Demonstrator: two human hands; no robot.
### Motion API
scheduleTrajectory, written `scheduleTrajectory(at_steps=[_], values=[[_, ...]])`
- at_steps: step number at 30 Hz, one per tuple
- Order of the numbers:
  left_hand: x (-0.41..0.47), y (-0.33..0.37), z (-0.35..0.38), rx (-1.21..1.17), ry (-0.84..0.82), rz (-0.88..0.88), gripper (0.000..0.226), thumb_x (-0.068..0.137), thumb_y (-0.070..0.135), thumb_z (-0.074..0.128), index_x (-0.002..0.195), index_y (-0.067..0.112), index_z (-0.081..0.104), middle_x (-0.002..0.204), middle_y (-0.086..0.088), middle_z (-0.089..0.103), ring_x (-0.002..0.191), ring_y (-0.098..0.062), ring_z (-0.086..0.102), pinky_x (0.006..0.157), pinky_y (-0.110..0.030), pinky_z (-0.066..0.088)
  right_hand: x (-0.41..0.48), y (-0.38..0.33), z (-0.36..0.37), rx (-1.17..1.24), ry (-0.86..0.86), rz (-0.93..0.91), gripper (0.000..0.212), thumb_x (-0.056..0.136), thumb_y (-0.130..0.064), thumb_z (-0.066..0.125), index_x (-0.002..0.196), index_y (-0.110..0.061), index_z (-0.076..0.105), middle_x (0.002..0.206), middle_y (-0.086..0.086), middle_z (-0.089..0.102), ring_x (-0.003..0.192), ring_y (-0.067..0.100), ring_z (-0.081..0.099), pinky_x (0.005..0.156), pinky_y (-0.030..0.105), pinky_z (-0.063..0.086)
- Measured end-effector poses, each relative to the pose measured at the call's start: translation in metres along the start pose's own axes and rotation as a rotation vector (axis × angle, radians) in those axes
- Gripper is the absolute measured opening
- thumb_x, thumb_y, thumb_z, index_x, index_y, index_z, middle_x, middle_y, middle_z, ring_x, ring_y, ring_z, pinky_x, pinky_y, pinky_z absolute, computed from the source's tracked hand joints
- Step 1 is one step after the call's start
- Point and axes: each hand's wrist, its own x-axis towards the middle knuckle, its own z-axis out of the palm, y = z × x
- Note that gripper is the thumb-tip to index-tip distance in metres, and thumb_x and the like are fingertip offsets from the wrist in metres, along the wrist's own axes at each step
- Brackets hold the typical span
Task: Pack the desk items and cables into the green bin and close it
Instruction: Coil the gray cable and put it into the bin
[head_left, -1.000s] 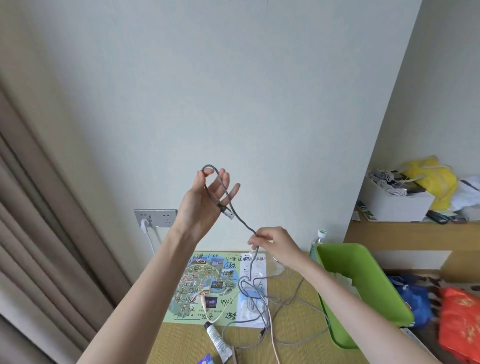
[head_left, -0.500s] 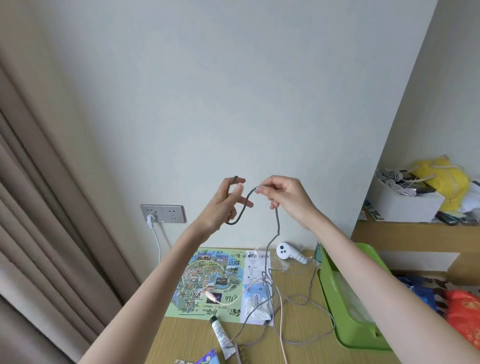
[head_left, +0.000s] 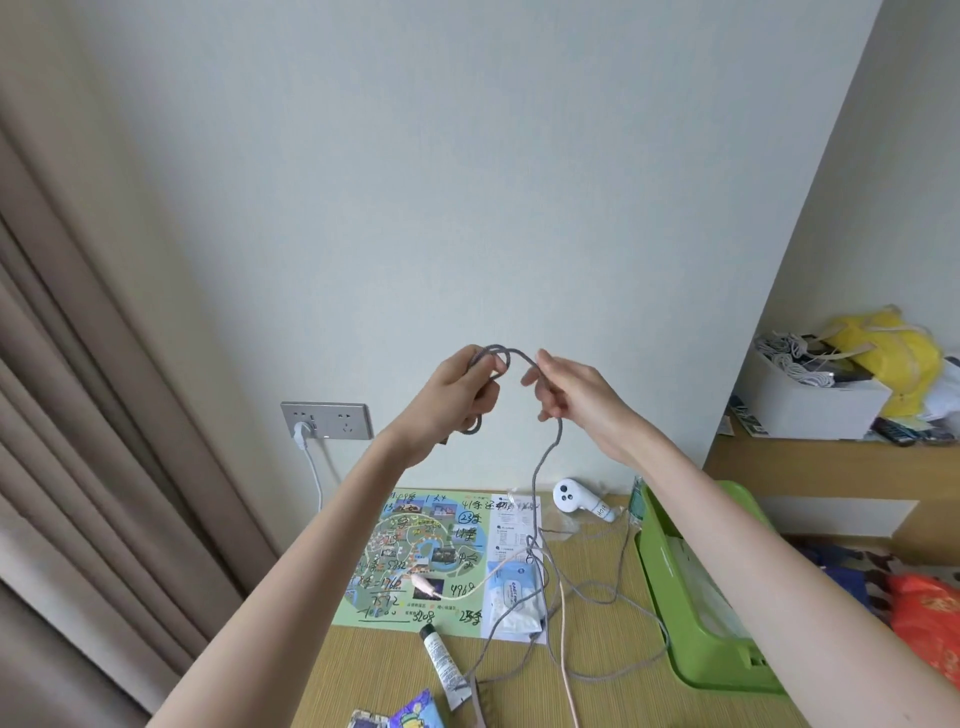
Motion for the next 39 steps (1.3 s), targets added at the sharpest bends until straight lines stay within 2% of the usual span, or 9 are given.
scheduleTrajectory(at_steps=[6, 10, 14, 18, 21, 27, 32, 36, 39], values=[[0.006, 0.001, -0.009, -0.065, 0.135, 0.039, 0.017, 0.103, 0.024, 0.039, 0.091, 0.012, 0.040, 0.052, 0.004, 0.036, 0.045, -0.010, 0.019, 0.044, -0.022, 0.020, -0.012, 0.018, 0.007, -0.044, 0.029, -0.033, 0.038, 0.102, -0.035, 0.043, 0.074, -0.012, 0.056, 0.055, -0.010, 0.032, 0.054, 0.010, 0.034, 0.067, 0.023, 0.047], [0.007, -0.007, 0.001, -0.047, 0.174, -0.016, 0.037, 0.106, 0.031, 0.035, 0.109, 0.005, 0.062, 0.056, 0.003, 0.048, 0.039, -0.004, 0.031, 0.040, -0.013, 0.026, -0.015, 0.012, 0.023, -0.019, -0.006, -0.044, 0.039, 0.102, -0.031, 0.044, 0.071, -0.011, 0.055, 0.054, -0.005, 0.030, 0.050, 0.012, 0.032, 0.059, 0.024, 0.045], [0.013, -0.010, 0.007, 0.103, 0.209, -0.016, 0.048, 0.105, 0.036, 0.035, 0.100, 0.005, 0.071, 0.063, 0.004, 0.051, 0.045, 0.000, 0.039, 0.046, -0.012, 0.030, -0.018, 0.010, 0.032, -0.029, -0.057, -0.031, 0.042, 0.102, -0.032, 0.045, 0.068, -0.012, 0.057, 0.053, 0.000, 0.031, 0.048, 0.014, 0.032, 0.054, 0.024, 0.043], [0.018, -0.012, 0.015, 0.277, 0.211, -0.045, 0.046, 0.104, 0.036, 0.036, 0.085, 0.011, 0.070, 0.071, 0.007, 0.059, 0.057, -0.006, 0.046, 0.054, -0.020, 0.036, -0.020, 0.008, 0.037, -0.074, -0.066, 0.004, 0.045, 0.101, -0.036, 0.046, 0.064, -0.013, 0.054, 0.048, -0.008, 0.029, 0.046, 0.012, 0.026, 0.048, 0.024, 0.026], [0.021, -0.015, 0.018, 0.373, 0.159, -0.063, 0.040, 0.103, 0.035, 0.036, 0.085, 0.011, 0.063, 0.057, 0.009, 0.060, 0.050, 0.000, 0.047, 0.056, -0.027, 0.034, -0.018, 0.008, 0.039, -0.087, -0.071, 0.019, 0.046, 0.100, -0.040, 0.047, 0.063, -0.013, 0.053, 0.047, -0.009, 0.030, 0.047, 0.012, 0.023, 0.050, 0.030, 0.016], [0.023, -0.018, 0.013, 0.389, 0.240, -0.118, 0.031, 0.100, 0.028, 0.038, 0.073, 0.019, 0.049, 0.065, 0.004, 0.049, 0.057, -0.014, 0.043, 0.057, -0.030, 0.034, -0.014, 0.006, 0.031, -0.168, -0.162, 0.043, 0.043, 0.098, -0.041, 0.051, 0.073, -0.010, 0.068, 0.049, -0.008, 0.038, 0.050, 0.013, 0.037, 0.062, 0.026, 0.049], [0.021, -0.013, -0.009, -0.193, 0.223, -0.325, 0.034, 0.103, 0.015, 0.038, 0.072, 0.012, 0.053, 0.074, -0.003, 0.059, 0.072, -0.017, 0.056, 0.074, -0.029, 0.044, -0.012, 0.005, 0.020, -0.197, -0.162, 0.010, 0.028, 0.096, -0.031, 0.058, 0.074, -0.020, 0.074, 0.060, 0.000, 0.047, 0.065, 0.016, 0.049, 0.074, 0.018, 0.051], [0.016, -0.014, -0.017, -0.775, 0.110, -0.460, 0.035, 0.104, 0.014, 0.033, 0.080, 0.008, 0.058, 0.085, -0.011, 0.072, 0.093, -0.025, 0.067, 0.095, -0.037, 0.044, -0.009, 0.009, 0.028, -0.220, -0.103, -0.027, 0.029, 0.096, -0.025, 0.058, 0.080, -0.006, 0.071, 0.056, 0.003, 0.039, 0.048, 0.009, 0.039, 0.060, 0.025, 0.047], [0.013, -0.017, -0.020, -0.949, 0.120, -0.510, 0.036, 0.103, 0.014, 0.030, 0.095, 0.001, 0.062, 0.110, -0.023, 0.069, 0.110, -0.034, 0.063, 0.112, -0.043, 0.034, -0.010, 0.010, 0.035, -0.222, -0.055, -0.040, 0.029, 0.097, -0.023, 0.057, 0.076, -0.007, 0.070, 0.050, 0.002, 0.036, 0.043, 0.009, 0.035, 0.048, 0.020, 0.039]])
